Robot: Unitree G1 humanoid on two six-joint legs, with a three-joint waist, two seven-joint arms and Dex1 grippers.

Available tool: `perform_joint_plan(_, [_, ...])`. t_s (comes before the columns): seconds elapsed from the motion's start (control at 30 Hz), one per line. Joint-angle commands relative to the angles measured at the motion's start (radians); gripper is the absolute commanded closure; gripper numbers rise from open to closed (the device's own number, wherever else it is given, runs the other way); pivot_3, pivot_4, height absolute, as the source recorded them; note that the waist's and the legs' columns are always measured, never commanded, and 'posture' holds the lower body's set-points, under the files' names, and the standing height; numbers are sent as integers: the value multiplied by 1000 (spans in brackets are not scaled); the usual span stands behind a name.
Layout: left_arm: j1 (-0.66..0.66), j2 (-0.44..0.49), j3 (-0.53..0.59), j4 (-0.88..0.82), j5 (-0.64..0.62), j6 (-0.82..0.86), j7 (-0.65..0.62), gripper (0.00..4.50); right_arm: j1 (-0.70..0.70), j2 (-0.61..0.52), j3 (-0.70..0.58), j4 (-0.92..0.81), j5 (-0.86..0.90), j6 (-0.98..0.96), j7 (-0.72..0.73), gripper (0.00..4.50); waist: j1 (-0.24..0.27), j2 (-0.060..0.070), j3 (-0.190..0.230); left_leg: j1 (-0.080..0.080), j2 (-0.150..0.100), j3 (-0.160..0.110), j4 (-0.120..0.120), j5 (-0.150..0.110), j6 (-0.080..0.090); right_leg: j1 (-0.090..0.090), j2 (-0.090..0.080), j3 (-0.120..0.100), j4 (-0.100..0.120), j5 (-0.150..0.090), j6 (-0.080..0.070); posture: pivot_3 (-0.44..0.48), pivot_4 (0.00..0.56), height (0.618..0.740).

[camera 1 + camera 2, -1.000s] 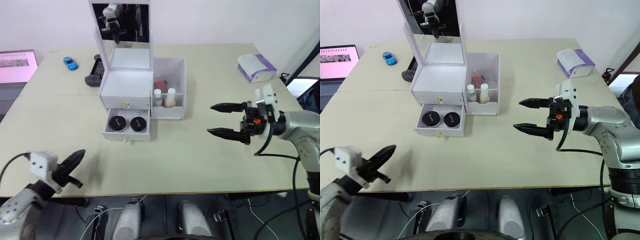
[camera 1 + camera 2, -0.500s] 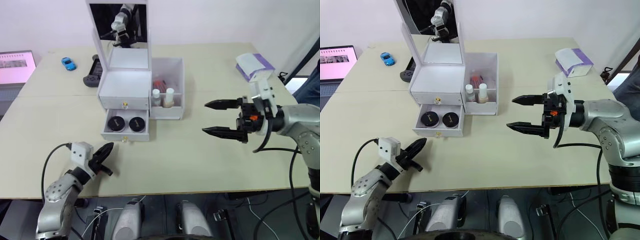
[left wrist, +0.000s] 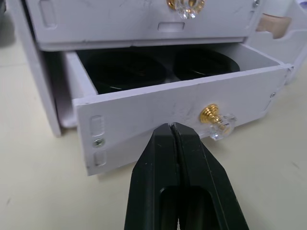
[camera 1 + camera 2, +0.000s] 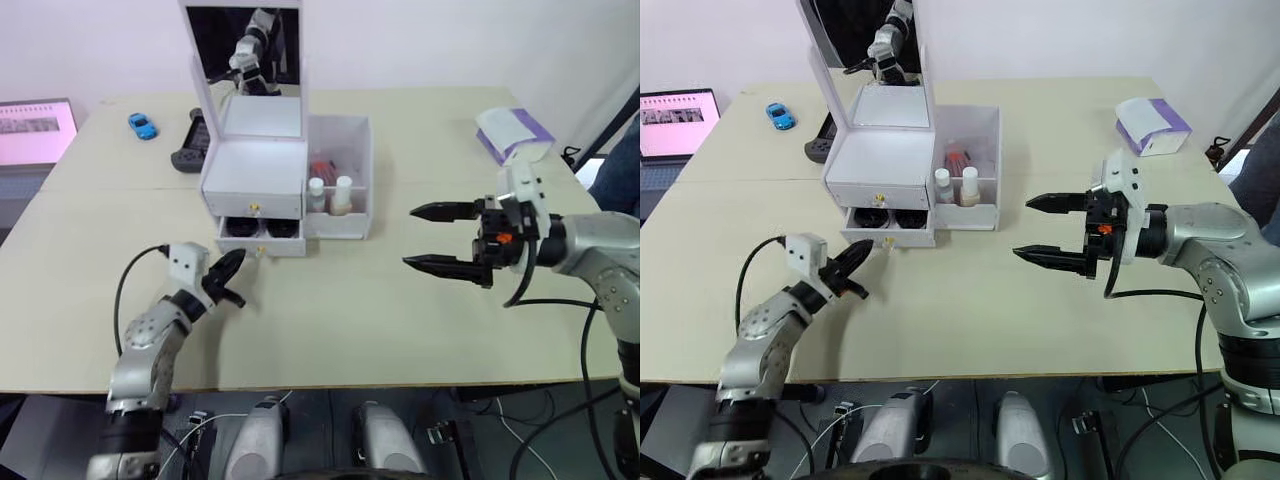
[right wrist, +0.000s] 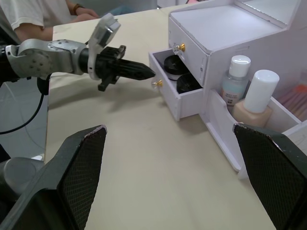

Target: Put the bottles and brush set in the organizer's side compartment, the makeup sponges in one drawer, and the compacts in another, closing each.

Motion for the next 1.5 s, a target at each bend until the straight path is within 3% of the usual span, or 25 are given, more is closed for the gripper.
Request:
perform_joint_plan(0.03, [-81,1,-16,59,38,-18,31,4470,-13,-12,-19,-32,8,-6,-8,0,3,0,0,0,0,0,0,0,0,0,0,0,0,0,1,0,150,740])
perform_joint_plan(0.53, [-291,-39,-51,240,89,-51,57,4470,12,-13,-21,-61,10,11,-46,0,17,0,0,0,-3,-6,2,0,0,4,-1,-4,-1,2,3,0,150,740])
perform_joint_plan(0.87, [-222,23,-5,69,-12,60,-27,4470,-9,25,-37,-2,36,73,-114,0,9,0,0,0,-3,-6,1,0,0,4,-1,-4,-1,2,3,0,150,740])
perform_joint_plan(0.97, [-169,82,40,-34,-79,125,-63,3649,-10,43,-68,63,41,69,-135,0,3,0,0,0,-3,-7,1,0,0,3,-1,-4,-1,2,3,0,150,740])
perform_joint_plan(1.2, [-21,292,195,-101,-155,165,-171,125,100,49,-163,218,-35,-91,-123,0,-1,0,1,0,-2,-5,-1,0,0,2,-1,-3,-1,1,2,0,150,740])
perform_joint_plan(1.33, [67,424,321,-45,-161,159,-228,50,155,67,-238,367,-75,-226,-121,0,-1,0,1,0,-1,-5,-1,0,0,3,-1,-2,-2,-1,-1,0,150,740])
perform_joint_plan(1.5, [147,520,467,92,-147,115,-252,50,212,72,-274,506,-124,-350,-87,0,-3,1,1,0,1,-3,-1,0,0,2,-1,-1,-2,-1,-2,0,150,740])
